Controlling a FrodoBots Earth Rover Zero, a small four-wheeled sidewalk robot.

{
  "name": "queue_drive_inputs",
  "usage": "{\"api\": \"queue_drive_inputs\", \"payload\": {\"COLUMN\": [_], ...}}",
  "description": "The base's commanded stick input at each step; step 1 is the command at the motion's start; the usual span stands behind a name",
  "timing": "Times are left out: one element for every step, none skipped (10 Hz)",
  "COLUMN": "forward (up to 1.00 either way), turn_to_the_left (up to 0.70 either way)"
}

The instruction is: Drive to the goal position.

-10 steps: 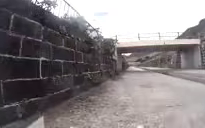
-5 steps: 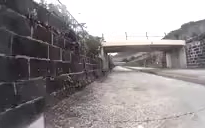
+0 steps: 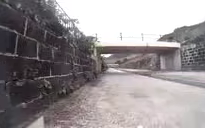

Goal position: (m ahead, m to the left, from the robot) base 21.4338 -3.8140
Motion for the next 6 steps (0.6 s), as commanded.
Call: {"api": "queue_drive_inputs", "payload": {"forward": [1.00,1.00,1.00,1.00,1.00,1.00], "turn_to_the_left": [0.00,0.00,0.00,0.00,0.00,0.00]}}
